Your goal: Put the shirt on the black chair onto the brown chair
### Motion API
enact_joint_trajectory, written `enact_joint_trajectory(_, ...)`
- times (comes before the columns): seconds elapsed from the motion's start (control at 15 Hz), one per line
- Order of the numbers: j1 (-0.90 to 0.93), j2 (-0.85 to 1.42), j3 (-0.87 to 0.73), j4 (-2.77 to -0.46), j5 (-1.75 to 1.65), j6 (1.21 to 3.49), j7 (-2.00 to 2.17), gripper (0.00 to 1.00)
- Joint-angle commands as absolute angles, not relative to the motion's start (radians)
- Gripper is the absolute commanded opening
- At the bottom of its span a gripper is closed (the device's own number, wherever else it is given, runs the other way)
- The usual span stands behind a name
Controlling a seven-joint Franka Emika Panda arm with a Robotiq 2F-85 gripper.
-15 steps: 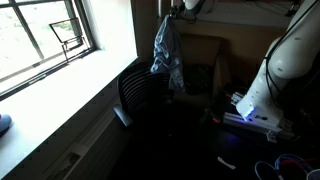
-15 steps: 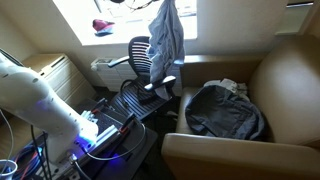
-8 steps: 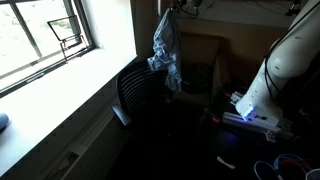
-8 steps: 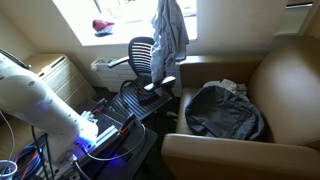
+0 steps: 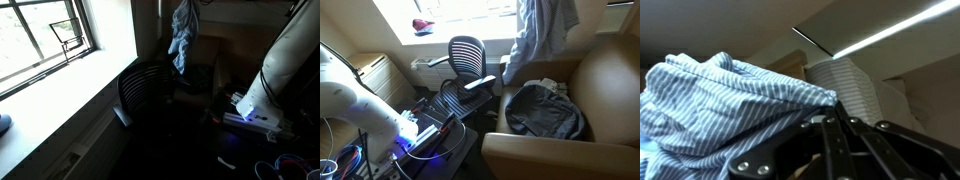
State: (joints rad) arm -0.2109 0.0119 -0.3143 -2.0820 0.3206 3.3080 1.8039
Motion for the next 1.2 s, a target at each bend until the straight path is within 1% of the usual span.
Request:
enact_joint_trajectory(0.0,-0.266,0.221,-0.323,-1.948,0.414,3.489,1.777,0.0)
enact_joint_trajectory(0.07,-0.26,0.088,-0.304,-2.012,0.411,3.369,1.748,0.0)
enact_joint_trajectory(0.2,-0.27,0.136,-0.303,-1.998,0.423,3.389,1.747,0.0)
enact_joint_trajectory(0.27,-0.271,0.123,-0.296,-2.023,0.464,3.338,1.785,0.0)
enact_joint_trajectory(0.4,-0.269,0.116,-0.29,-2.104,0.545,3.336,1.822,0.0)
enact_joint_trajectory(0.53,-0.273,0.131,-0.302,-2.211,0.612,3.377,1.829,0.0)
enact_joint_trajectory(0.6,-0.233,0.152,-0.356,-2.272,0.638,3.426,1.831,0.0)
enact_joint_trajectory(0.67,-0.218,0.187,-0.374,-2.306,0.645,3.555,1.795,0.0)
enact_joint_trajectory(0.73,-0.206,0.203,-0.383,-2.312,0.659,3.613,1.771,0.0)
enact_joint_trajectory(0.8,-0.076,0.23,-0.557,-2.154,0.745,3.495,1.662,0.0)
enact_joint_trajectory(0.87,-0.03,0.244,-0.592,-2.139,0.78,3.509,1.636,0.0)
enact_joint_trajectory(1.07,0.151,0.276,-0.785,-1.977,0.862,3.472,1.57,0.0)
enact_joint_trajectory(1.13,0.069,0.229,-0.698,-2.091,0.798,3.469,1.616,0.25)
